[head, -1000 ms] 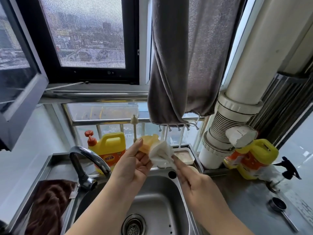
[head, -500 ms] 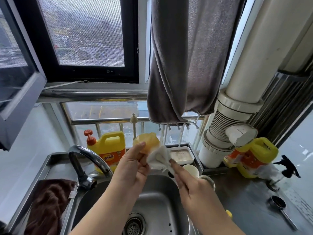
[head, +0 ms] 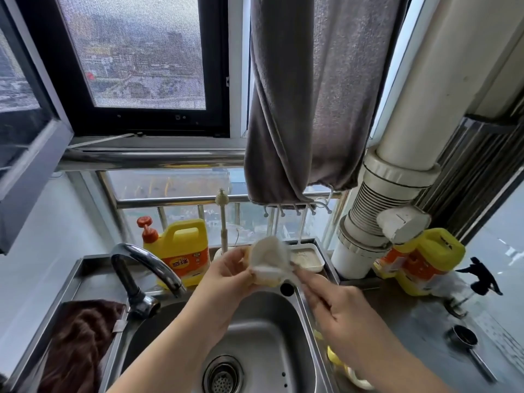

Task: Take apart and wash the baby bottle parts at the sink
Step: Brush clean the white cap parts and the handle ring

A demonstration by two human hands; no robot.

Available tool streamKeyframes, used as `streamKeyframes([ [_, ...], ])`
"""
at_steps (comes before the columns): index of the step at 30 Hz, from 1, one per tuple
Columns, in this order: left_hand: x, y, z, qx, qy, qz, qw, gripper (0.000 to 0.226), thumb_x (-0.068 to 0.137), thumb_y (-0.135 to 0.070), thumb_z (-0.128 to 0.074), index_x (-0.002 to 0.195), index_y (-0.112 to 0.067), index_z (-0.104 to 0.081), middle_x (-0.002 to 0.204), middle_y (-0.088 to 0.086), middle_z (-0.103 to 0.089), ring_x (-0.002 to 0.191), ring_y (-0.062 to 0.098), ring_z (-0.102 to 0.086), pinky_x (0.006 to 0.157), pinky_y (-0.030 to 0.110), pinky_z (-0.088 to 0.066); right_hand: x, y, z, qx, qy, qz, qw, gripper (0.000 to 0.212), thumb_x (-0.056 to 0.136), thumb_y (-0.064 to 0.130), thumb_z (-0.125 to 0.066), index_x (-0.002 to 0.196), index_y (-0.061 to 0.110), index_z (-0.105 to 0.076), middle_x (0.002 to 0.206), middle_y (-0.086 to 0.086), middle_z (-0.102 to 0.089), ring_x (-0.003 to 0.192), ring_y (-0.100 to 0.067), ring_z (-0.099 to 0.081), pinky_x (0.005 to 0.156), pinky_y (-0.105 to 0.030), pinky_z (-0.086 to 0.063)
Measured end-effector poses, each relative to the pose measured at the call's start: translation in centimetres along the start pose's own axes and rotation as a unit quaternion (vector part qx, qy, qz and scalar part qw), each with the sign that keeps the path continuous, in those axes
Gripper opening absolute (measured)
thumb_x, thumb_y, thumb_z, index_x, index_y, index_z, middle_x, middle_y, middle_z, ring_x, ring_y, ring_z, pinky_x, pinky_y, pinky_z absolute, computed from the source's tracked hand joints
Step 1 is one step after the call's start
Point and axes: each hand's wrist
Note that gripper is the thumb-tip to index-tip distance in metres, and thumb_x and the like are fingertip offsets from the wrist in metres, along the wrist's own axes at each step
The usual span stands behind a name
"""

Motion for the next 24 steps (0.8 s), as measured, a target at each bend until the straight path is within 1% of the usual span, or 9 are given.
streamKeyframes([
  [2,0.1,0.3,0.0,0.034,-0.003,-0.013,0.999,0.039,0.066,-0.007,-0.077,0.102,-0.005,-0.064,0.095,0.013,-0.072,0.091,0.024,-0.069,0.076,0.03,-0.057,0.1,0.3,-0.2,-0.01,0.002,0.002,1.0,0.041,0.095,0.042,-0.041,0.118,0.075,-0.032,0.079,0.011,-0.07,0.069,-0.005,-0.062,0.068,-0.032,-0.05],
  [4,0.1,0.3,0.0,0.046,-0.01,-0.026,0.999,0.028,0.074,-0.006,-0.067,0.102,-0.005,-0.064,0.096,0.013,-0.072,0.092,0.025,-0.069,0.077,0.032,-0.057,0.5,-0.4,0.3,-0.005,-0.046,-0.011,0.999,0.042,0.097,0.034,-0.045,0.112,0.072,-0.037,0.062,0.005,-0.063,0.054,-0.009,-0.055,0.06,-0.035,-0.047],
  [6,0.2,0.5,0.1,0.066,-0.007,-0.035,0.997,0.028,0.073,-0.007,-0.068,0.101,-0.005,-0.064,0.095,0.014,-0.072,0.091,0.025,-0.069,0.078,0.034,-0.056,0.4,-0.6,0.5,0.011,-0.05,-0.006,0.999,0.041,0.097,0.033,-0.046,0.118,0.067,-0.038,0.056,0.012,-0.059,0.048,-0.007,-0.05,0.056,-0.029,-0.042],
  [9,0.2,0.4,0.2,0.096,0.007,-0.052,0.994,0.042,0.061,-0.014,-0.076,0.101,-0.005,-0.065,0.093,0.014,-0.071,0.092,0.027,-0.068,0.084,0.04,-0.054,-0.1,-0.1,-0.5,0.009,0.012,0.003,1.0,0.04,0.095,0.039,-0.043,0.124,0.067,-0.037,0.077,0.015,-0.067,0.058,-0.001,-0.054,0.066,-0.027,-0.048],
  [12,0.3,0.5,0.6,0.133,0.019,-0.075,0.988,0.02,0.077,-0.008,-0.068,0.097,-0.009,-0.067,0.089,0.007,-0.073,0.088,0.021,-0.068,0.083,0.038,-0.052,0.7,-0.6,0.0,0.038,-0.023,-0.054,0.998,0.035,0.098,0.029,-0.047,0.124,0.052,-0.05,0.055,0.018,-0.055,0.051,-0.001,-0.049,0.055,-0.018,-0.04],
  [14,0.3,0.7,1.2,0.181,0.038,-0.089,0.979,0.014,0.082,-0.007,-0.068,0.092,-0.018,-0.07,0.088,0.001,-0.072,0.088,0.015,-0.067,0.085,0.035,-0.052,1.2,-0.6,0.8,0.07,-0.029,-0.099,0.992,0.032,0.098,0.03,-0.047,0.127,0.04,-0.055,0.053,0.014,-0.053,0.052,0.0,-0.051,0.052,-0.015,-0.036],
  [17,0.6,0.9,2.0,0.301,0.078,-0.117,0.943,0.027,0.084,-0.011,-0.067,0.093,-0.036,-0.069,0.113,-0.012,-0.064,0.11,0.008,-0.058,0.097,0.029,-0.046,1.7,0.2,1.3,0.171,-0.007,-0.183,0.968,0.022,0.091,0.046,-0.051,0.101,0.033,-0.065,0.049,0.015,-0.051,0.045,0.002,-0.045,0.047,-0.012,-0.034],
  [20,0.8,0.9,2.1,0.386,0.11,-0.14,0.905,0.044,0.084,0.0,-0.065,0.085,-0.043,-0.064,0.129,-0.023,-0.048,0.126,0.002,-0.044,0.101,0.025,-0.043,2.5,1.0,1.0,0.262,0.032,-0.26,0.929,0.047,0.081,0.055,-0.059,0.089,0.01,-0.066,0.052,0.009,-0.054,0.044,-0.003,-0.042,0.049,-0.02,-0.033],
  [24,0.3,1.0,1.4,0.373,0.126,-0.159,0.905,0.044,0.086,0.006,-0.059,0.086,-0.037,-0.065,0.121,-0.015,-0.056,0.119,0.007,-0.053,0.1,0.029,-0.046,3.1,1.7,-0.1,0.307,0.086,-0.294,0.901,0.023,0.086,0.034,-0.065,0.091,0.012,-0.064,0.064,0.0,-0.068,0.05,-0.01,-0.039,0.049,-0.023,-0.032],
])
Point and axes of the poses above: each hand's wrist, its own x-axis towards the middle knuckle, its own z-axis out of the back of the hand, y = z × x
